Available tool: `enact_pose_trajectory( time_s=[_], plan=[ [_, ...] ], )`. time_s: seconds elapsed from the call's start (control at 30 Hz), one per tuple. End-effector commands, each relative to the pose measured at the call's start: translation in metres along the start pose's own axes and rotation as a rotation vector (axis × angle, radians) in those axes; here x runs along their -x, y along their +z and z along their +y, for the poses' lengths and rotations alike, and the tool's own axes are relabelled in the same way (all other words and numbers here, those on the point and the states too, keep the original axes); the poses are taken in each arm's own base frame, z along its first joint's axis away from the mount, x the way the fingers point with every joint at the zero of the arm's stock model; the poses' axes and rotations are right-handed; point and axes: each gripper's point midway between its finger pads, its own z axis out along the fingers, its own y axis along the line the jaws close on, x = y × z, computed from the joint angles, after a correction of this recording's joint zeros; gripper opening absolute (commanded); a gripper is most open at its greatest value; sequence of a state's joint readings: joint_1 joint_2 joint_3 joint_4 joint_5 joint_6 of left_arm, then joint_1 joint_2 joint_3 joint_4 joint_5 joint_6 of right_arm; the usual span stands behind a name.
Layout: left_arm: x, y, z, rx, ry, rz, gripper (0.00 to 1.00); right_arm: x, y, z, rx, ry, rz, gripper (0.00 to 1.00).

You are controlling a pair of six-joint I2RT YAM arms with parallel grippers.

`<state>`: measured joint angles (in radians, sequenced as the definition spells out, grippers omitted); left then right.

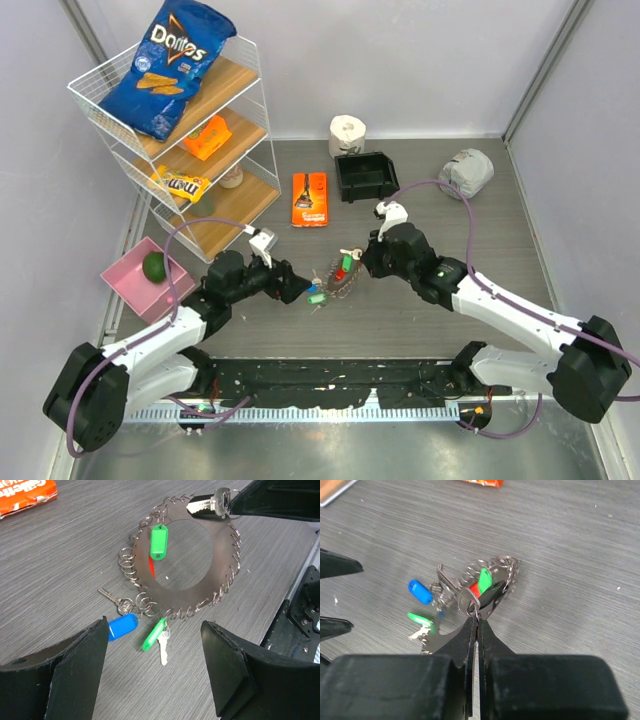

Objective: Remove the keys from the keyring
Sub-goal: Pick up the keyring from the center of the board.

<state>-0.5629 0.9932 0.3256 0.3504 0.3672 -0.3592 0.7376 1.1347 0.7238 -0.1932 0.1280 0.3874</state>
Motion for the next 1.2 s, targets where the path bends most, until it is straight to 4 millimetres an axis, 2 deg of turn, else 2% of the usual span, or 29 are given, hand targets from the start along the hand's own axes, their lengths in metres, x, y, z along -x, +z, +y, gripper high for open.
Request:
enact_pose_trajectory(
  time_s=[0.0,0.23,0.4,0.53,0.8,0.93,1.17],
  plan=[
    [0.032,0.003,-0.023,-0.103,0.045,-0.089,0.8,0.025,-0.01,0.014,0.063,-0.014,-0.089,0.05],
    [0.022,0.004,-0.024,-0.111,0.036,-0.06,0.73,0.021,-0.005,0.008,0.016,0.005,-0.059,0.05],
    [0.014,0.01,-0.024,-0.089,0.077,-0.023,0.64,0.027,-0.005,0.008,0.004,0.035,-0.078,0.05],
    [0.0,0.021,-0.018,-0.061,0.104,0.072,0.64,0.028,-0.004,0.002,-0.038,0.03,-0.065,0.05],
    [-0.021,0.042,-0.016,-0.037,0.148,0.237,0.66,0.018,0.001,-0.015,-0.126,-0.011,-0.017,0.05],
    [-0.03,0.051,-0.017,-0.023,0.177,0.306,0.65,0.027,-0.001,-0.017,-0.146,-0.019,-0.034,0.05],
    [-0.03,0.053,-0.02,-0.031,0.176,0.314,0.65,0.055,-0.006,-0.007,-0.12,-0.021,-0.085,0.05]
  ],
)
